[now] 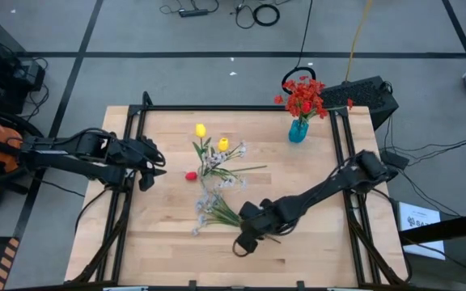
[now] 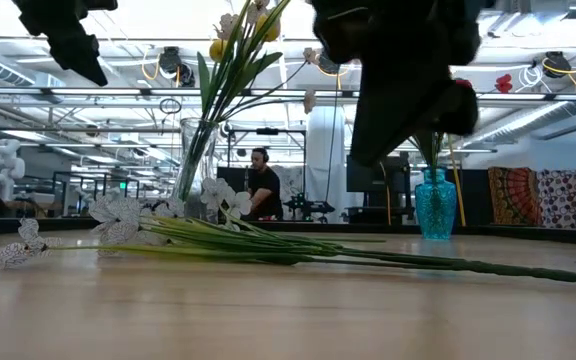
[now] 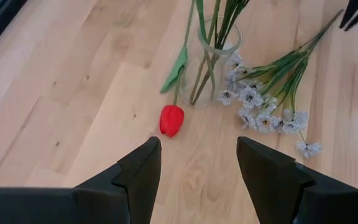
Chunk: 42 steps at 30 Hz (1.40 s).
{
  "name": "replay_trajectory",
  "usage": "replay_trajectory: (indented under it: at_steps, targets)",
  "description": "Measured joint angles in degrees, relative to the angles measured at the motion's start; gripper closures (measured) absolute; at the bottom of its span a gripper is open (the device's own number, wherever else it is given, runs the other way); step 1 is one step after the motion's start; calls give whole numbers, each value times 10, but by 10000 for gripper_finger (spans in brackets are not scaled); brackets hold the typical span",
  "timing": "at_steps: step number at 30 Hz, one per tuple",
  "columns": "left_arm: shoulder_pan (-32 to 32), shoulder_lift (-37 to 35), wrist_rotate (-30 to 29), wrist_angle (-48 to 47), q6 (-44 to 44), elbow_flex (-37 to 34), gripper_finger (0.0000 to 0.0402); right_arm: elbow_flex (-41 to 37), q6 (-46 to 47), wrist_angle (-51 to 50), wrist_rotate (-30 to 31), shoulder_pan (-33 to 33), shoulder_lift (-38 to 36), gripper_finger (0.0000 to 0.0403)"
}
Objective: Sort flowers into vase by color
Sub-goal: Put the white flowers into the transparent flower vase
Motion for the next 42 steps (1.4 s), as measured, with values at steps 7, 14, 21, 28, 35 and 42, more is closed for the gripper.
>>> replay_trajectory:
  at_steps: [7, 14, 21, 28, 35, 42]
  targets:
    - [0, 0, 1, -1, 1, 0, 188, 159, -23, -156, 19, 0, 105, 396]
    - [0, 0, 1, -2, 1, 0, 188, 194, -25, -163, 16, -1, 135, 333]
    - [0, 0, 12, -1, -4, 0, 188, 194, -48, -175, 16, -3, 146, 253]
    - [0, 0, 49, 0, -32, 0, 188, 194, -78, -183, 15, -9, 188, 192]
    - [-19, 0, 63, 5, -62, 0, 188, 198, -65, -196, 13, -11, 211, 190]
    - [-89, 1, 61, 97, -94, -31, 188, 197, -27, -196, -3, 1, 216, 310]
